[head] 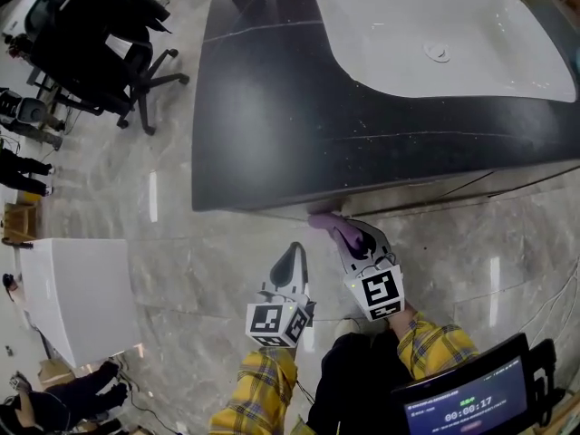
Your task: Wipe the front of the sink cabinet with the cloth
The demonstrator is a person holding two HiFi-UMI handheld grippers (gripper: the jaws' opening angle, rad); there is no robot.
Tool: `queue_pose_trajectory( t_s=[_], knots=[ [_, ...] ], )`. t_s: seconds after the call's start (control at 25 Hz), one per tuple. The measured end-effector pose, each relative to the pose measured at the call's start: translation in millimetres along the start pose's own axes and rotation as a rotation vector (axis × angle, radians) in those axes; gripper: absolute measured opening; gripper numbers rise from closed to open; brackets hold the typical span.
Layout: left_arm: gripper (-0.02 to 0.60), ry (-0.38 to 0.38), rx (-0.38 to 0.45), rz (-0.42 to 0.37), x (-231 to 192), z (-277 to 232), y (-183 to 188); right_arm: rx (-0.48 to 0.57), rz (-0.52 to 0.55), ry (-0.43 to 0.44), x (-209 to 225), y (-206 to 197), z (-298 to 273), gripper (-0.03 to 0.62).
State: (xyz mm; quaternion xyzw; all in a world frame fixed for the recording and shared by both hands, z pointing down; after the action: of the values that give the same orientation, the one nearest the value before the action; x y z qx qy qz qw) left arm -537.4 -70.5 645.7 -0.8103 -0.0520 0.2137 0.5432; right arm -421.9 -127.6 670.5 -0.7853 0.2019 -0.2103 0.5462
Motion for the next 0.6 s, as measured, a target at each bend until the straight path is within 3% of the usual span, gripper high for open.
queue_pose_trajectory(
  t_s=[0.6],
  knots=[
    [0.008,-0.259,-0.05,-0.036,101,-110,-13,-0.003,-0.07,-0.263,137,-16,61,0.044]
  ],
)
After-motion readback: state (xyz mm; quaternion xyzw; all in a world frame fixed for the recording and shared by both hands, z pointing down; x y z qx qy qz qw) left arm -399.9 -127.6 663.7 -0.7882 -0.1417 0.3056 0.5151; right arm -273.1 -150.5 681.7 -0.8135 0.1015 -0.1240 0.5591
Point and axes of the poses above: the fingertips, and each gripper's own axes: z backward along the fingers, x to its right, y out of its top, the point moved 4 cm from there along z, backward along the fingers, and after that the axes turned 12 degrees about -y, right-handed, at the moved point
